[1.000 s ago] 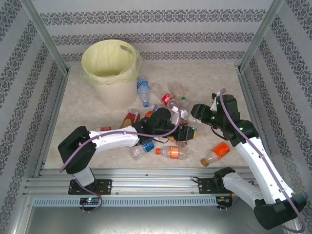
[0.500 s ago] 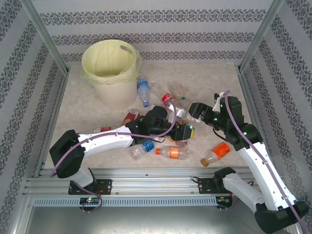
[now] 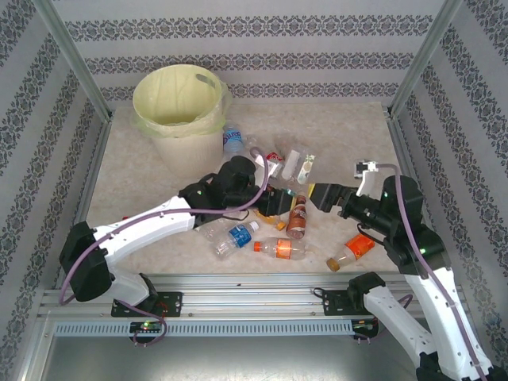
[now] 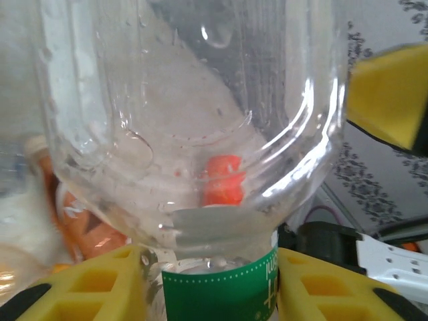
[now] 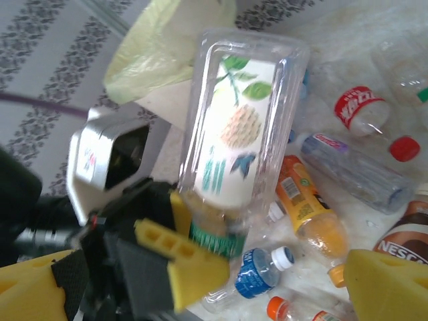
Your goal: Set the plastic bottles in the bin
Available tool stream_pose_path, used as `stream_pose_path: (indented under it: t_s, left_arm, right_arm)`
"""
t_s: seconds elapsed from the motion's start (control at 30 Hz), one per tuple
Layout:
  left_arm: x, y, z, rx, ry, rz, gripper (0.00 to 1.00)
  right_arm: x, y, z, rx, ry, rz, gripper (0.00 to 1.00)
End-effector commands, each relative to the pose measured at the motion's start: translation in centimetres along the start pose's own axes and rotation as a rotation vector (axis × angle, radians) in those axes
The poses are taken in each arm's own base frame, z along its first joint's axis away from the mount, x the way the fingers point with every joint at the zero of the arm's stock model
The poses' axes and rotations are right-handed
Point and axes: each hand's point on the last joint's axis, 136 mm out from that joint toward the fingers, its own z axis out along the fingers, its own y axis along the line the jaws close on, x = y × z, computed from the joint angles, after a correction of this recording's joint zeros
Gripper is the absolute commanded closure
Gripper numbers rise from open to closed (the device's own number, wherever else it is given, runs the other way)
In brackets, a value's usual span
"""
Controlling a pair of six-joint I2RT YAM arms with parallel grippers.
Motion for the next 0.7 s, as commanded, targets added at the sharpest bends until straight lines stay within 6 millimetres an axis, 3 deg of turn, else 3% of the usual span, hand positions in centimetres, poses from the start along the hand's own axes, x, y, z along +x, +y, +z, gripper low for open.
stream_pose_path:
  t_s: [0.0,0.2,0.43,0.67]
  left_arm:
    - [-2.0,1.3,-3.8,-0.12,0.001,0.084,0.62]
    - [-5.9,4.3,-8.2,-0.311,-0.032,0.12,0.6]
    - [-11.7,8.0,-13.4,-0.514,-0.115,0.11,0.6]
    - [-16.2,13.6,-17.1,-0.701,-0.164,0.05,0.6]
  right_arm:
    - [0.8,0.8,-0.5,-0.05,0.02,-0.04,0.02]
    - [0.6,0.8,-0.7,-0.051,-0.005,-0.031,0.02]
    - [0.1,0.9,-1.7,-0.032,-0.052,-0.049,0.02]
    - [0.2,0.6,-1.4,-0.019,-0.044,-0.054,0.02]
